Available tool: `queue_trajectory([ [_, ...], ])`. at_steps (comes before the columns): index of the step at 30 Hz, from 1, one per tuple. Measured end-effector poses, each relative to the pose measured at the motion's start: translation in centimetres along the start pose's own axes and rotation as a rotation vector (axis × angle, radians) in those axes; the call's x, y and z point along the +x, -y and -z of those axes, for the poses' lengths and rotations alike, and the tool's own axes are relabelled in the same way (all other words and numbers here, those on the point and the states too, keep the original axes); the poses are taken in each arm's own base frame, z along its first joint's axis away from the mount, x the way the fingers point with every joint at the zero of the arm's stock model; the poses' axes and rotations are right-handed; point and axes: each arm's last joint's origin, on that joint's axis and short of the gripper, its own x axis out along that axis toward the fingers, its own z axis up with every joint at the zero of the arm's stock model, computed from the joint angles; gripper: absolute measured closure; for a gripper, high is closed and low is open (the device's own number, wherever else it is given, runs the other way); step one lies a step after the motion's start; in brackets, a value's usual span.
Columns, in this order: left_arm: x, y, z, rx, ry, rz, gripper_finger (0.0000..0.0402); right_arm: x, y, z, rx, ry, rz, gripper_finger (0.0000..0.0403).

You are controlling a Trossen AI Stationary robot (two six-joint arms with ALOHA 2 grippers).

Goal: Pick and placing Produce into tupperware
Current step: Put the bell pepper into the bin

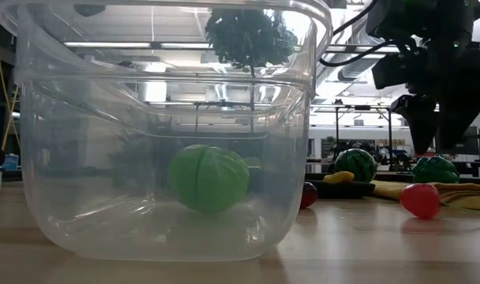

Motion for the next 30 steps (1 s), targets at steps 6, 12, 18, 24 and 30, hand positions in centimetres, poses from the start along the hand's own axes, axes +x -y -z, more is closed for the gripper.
queue_trajectory([
  [6, 0.0, 0.0, 0.0, 0.0, 0.0, 0.0, 0.0401, 0.0, -0.1, -0.3, 0.018, 0.027, -0.009, 0.0124],
  [12, 0.0, 0.0, 0.0, 0.0, 0.0, 0.0, 0.0401, 0.8, -0.2, -0.5, 0.004, -0.012, -0.02, 0.0124],
  [18, 0.0, 0.0, 0.0, 0.0, -0.01, 0.011, 0.0401, 2.5, -0.8, -0.7, -0.045, -0.095, -0.014, 0.0124],
  [24, 0.0, 0.0, 0.0, 0.0, -0.015, 0.016, 0.0401, 4.3, -1.0, -0.9, -0.061, -0.162, 0.018, 0.0124],
  [30, 0.0, 0.0, 0.1, 0.0, -0.018, 0.018, 0.0401, 4.7, -1.2, -1.4, -0.042, -0.119, 0.01, 0.0124],
])
